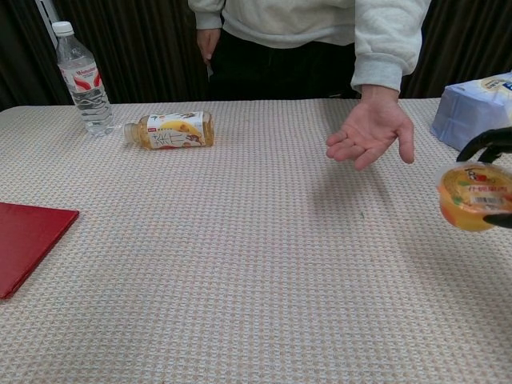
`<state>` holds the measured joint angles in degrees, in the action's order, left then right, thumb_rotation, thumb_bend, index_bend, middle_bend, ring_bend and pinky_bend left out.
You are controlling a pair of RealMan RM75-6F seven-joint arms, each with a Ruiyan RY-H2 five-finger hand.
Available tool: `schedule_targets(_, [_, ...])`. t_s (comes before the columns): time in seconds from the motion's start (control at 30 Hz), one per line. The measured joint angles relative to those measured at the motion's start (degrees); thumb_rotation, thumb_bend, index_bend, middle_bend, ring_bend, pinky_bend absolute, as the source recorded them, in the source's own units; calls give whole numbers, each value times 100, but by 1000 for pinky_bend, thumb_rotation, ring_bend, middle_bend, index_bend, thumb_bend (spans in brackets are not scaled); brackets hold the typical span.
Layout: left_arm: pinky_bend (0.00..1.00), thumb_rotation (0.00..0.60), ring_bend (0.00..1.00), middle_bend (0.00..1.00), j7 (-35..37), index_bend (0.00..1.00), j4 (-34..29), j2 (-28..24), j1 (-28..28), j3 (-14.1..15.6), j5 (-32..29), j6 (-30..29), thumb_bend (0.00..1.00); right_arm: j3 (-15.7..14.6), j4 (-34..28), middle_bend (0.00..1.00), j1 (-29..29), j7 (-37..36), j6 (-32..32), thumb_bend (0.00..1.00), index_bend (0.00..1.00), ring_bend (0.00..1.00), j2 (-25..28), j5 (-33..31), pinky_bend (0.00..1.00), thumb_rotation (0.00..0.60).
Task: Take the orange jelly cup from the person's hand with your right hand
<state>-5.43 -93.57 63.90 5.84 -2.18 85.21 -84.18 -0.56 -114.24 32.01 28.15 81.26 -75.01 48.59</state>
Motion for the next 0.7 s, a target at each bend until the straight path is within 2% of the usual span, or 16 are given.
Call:
schedule_targets(0.1, [0,600,0,0,21,0,2,2,1,1,12,-1,112,74,348,398,-54,32,-33,285,500,276,-275,-148,226,600])
schedule_targets(0.17, [0,600,0,0,29,0,5,2,3,3,22,-3,111,115,526,243,-76,94,-65,248,343,94,-396,-243,94,600])
schedule_targets(0.23, [0,600,0,0,44,0,12,2,2,2,27,-10,111,132,605,125,-81,174,-134,215,220,13,-437,-355,18,600])
schedule_targets(0.27, [0,600,0,0,51,0,14,2,1,2,23,-9,112,141,620,65,-81,233,-192,199,166,0,-444,-446,1,600])
schedule_targets(0.33, [0,600,0,0,58,0,18,1,3,1,22,-6,113,149,620,8,-79,343,-279,175,107,0,-432,-588,0,600])
schedule_targets(0.4, [0,600,0,0,59,0,20,1,4,2,29,-7,112,147,597,0,-76,501,-337,159,66,0,-389,-683,0,600])
schedule_targets(0.53, [0,600,0,0,47,0,24,6,0,8,44,-21,112,123,509,0,-102,737,-308,144,41,0,-266,-663,0,600])
schedule_targets(0.7, [0,600,0,0,55,0,35,2,-5,11,41,-22,112,82,358,0,-234,682,-95,142,42,0,-79,-285,0,600])
